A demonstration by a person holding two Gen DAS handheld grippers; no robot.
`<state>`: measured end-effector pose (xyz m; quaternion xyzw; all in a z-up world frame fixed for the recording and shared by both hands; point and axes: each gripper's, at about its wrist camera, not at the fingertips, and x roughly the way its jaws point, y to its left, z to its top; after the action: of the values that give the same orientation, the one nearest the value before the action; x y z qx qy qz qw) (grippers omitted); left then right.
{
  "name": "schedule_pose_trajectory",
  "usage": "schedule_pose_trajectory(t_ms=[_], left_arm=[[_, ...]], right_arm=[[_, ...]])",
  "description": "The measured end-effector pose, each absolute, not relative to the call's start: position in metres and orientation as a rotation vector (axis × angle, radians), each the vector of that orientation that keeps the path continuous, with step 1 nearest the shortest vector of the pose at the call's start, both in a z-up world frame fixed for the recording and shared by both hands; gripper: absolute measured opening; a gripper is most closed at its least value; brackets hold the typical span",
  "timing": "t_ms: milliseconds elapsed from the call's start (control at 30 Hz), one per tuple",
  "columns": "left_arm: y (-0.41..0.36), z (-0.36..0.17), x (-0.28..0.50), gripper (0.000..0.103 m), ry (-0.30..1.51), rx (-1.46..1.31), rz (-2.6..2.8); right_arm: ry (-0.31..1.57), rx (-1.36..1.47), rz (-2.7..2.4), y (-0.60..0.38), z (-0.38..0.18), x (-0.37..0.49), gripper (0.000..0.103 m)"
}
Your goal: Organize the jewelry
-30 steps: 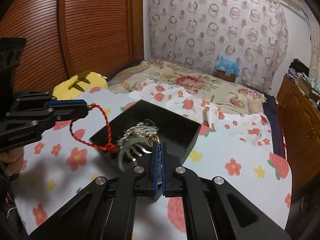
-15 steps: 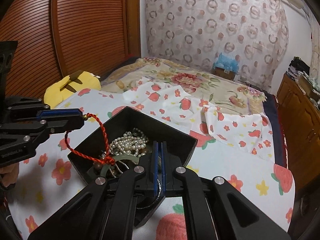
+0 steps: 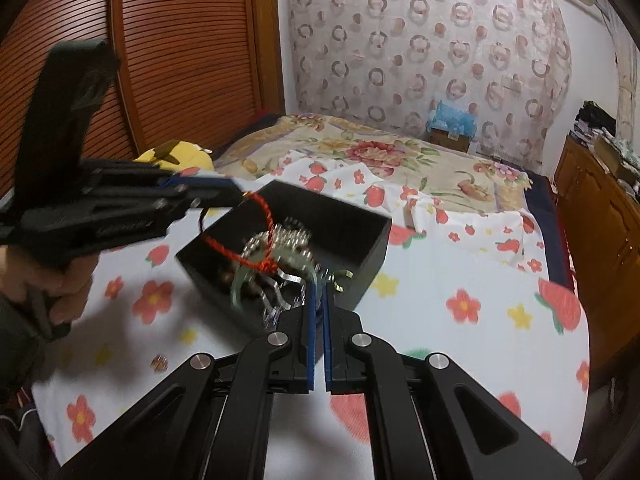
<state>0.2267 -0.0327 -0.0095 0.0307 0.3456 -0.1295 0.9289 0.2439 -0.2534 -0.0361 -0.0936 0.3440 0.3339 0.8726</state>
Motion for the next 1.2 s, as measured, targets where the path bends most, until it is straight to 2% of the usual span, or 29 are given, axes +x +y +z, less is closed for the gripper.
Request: schedule_pose_trajectory(t_ms=[233, 300, 333, 367, 400, 433, 500, 767, 1033, 1133, 1200], left_arm=[[-0.036, -0.009, 0.227, 0.007, 0.706, 0.067, -0.263], [-0.036, -0.008, 0.226, 0.008, 0.707, 0.065, -0.262], [-0.036, -0.007, 0.226, 0.012, 0.707, 0.063, -0.261], [-0.036, -0.007, 0.224, 0.022, 0.707, 0.063, -0.26], [-0.036, -0.007, 0.224, 0.027, 0.705, 0.063, -0.259], [-0.035, -0.006, 0.222, 0.031, 0.7, 0.063, -0.257], [-0.031, -0.007, 0.216, 0.033, 0.699, 0.06, -0.253], [-0.018, -0.023, 0.183, 0.067, 0.721, 0.052, -0.249], [-0.003, -0.044, 0.156, 0.069, 0.778, 0.054, -0.234], [-0.001, -0.049, 0.149, 0.069, 0.794, 0.056, -0.229], [0.001, -0.054, 0.145, 0.069, 0.807, 0.057, -0.233]], right_arm=[[0.732, -0.186, 0.704, -0.263, -0.042, 0.217, 0.004], [0.736, -0.183, 0.707, -0.265, -0.042, 0.213, 0.008], [0.737, -0.182, 0.709, -0.266, -0.043, 0.21, 0.017], [0.741, -0.182, 0.711, -0.267, -0.045, 0.206, 0.025], [0.742, -0.184, 0.711, -0.266, -0.046, 0.202, 0.027], [0.746, -0.189, 0.712, -0.266, -0.048, 0.197, 0.027], [0.76, -0.196, 0.717, -0.265, -0.053, 0.189, 0.027], [0.832, -0.225, 0.761, -0.259, -0.076, 0.165, 0.027], [0.87, -0.293, 0.807, -0.242, -0.086, 0.152, 0.027], [0.875, -0.294, 0.801, -0.24, -0.085, 0.154, 0.015], [0.88, -0.289, 0.799, -0.24, -0.084, 0.155, 0.013]])
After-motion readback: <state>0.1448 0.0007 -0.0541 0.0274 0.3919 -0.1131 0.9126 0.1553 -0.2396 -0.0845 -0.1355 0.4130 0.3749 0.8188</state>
